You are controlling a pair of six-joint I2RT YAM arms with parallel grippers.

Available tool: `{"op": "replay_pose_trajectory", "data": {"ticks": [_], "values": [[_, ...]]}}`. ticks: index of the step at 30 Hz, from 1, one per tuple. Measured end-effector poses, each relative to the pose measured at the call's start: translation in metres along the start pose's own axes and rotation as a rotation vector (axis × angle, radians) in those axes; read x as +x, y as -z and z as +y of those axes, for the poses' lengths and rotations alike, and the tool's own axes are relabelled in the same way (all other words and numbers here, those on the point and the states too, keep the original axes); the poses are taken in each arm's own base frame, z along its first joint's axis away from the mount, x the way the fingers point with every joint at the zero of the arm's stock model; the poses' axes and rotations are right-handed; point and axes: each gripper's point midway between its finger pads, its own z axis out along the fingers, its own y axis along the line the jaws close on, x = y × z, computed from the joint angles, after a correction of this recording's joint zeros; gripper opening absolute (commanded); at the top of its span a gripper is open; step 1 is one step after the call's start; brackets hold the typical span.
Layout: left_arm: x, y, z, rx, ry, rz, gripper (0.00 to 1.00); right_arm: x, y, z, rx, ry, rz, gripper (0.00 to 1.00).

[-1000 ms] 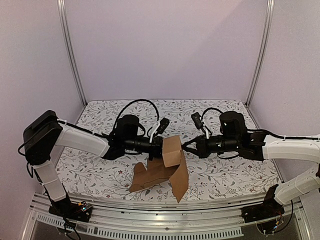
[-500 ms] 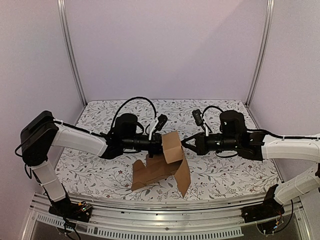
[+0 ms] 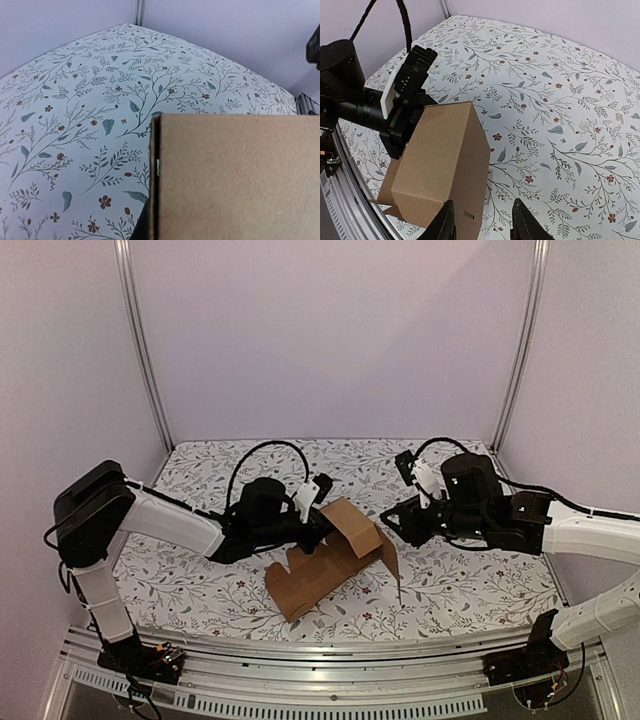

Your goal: Fold the paper box

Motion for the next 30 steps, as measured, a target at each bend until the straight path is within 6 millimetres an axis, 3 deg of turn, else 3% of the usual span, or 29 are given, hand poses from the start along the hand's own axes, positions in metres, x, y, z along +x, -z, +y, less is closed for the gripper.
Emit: {"op": "replay_pose_trajectory", "data": {"ticks": [4, 7, 12, 18, 30], "values": [[0.042, -0.018, 0.011, -0.029, -0.026, 0.072, 0.0, 0.001, 0.0, -0.014, 0.058, 0.009, 0.009, 0.49], [0.072, -0.029, 0.015, -0.033, -0.045, 0.128, 0.0, 0.002, 0.0, -0.02, 0.076, 0.006, 0.014, 0.5], [0.063, -0.045, 0.016, -0.029, -0.087, 0.1, 0.0, 0.005, -0.007, -0.027, 0.098, -0.011, 0.036, 0.52], [0.063, -0.053, 0.01, -0.018, -0.137, 0.09, 0.0, 0.022, -0.036, -0.027, 0.097, -0.054, 0.111, 0.53], [0.062, -0.062, -0.006, 0.015, -0.202, 0.081, 0.0, 0.034, -0.081, -0.025, 0.076, -0.107, 0.163, 0.46]]}}
